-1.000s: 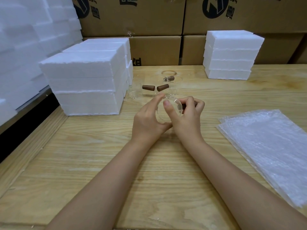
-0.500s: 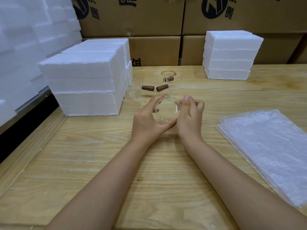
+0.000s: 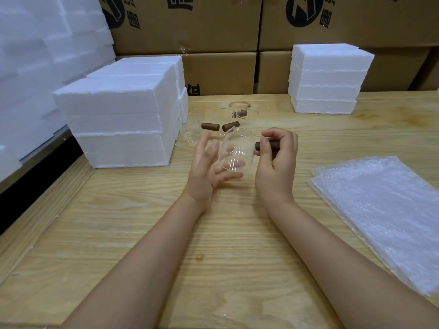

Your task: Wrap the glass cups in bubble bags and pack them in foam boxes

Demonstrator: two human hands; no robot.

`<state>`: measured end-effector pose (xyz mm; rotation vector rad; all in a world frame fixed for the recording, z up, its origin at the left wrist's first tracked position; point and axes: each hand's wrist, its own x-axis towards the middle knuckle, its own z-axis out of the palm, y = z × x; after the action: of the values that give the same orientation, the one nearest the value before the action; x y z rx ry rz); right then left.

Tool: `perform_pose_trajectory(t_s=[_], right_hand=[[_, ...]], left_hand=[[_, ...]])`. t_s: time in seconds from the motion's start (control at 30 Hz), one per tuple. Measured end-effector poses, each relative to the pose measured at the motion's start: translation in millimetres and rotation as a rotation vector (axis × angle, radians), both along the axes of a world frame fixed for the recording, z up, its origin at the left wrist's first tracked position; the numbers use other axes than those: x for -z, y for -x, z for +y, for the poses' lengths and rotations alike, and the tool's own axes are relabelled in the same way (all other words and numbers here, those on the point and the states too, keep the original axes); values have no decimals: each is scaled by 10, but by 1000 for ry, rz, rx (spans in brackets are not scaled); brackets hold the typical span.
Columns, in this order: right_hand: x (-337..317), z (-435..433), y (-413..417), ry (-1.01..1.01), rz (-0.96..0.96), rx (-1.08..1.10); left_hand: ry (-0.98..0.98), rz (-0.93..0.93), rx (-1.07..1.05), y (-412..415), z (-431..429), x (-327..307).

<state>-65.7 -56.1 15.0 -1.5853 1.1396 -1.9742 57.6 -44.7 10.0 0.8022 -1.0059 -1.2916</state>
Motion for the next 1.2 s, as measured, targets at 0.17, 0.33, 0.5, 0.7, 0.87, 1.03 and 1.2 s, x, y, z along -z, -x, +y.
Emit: perform_pose_trajectory(t_s=[0.17, 0.33, 0.5, 0.7, 0.87, 1.03, 1.2], right_hand=[[21, 38, 10, 11, 1, -94], [51, 79, -69, -191, -180, -241], [123, 49, -117, -305, -135, -392], [151, 29, -135, -287, -172, -439], [109, 53, -132, -272, -214, -437], [41, 70, -129, -374, -401, -488], [37, 34, -107, -418, -464, -589]], left_hand=[[-90, 37, 39, -14, -47, 5], [-42, 67, 29, -70, -54, 9], [-42, 89, 12, -77, -55, 7], [-33, 117, 64, -50, -37, -30], [-33, 117, 107, -73, -66, -2], [-35, 14, 102, -86, -85, 11], [11, -30, 47, -57, -66, -16]])
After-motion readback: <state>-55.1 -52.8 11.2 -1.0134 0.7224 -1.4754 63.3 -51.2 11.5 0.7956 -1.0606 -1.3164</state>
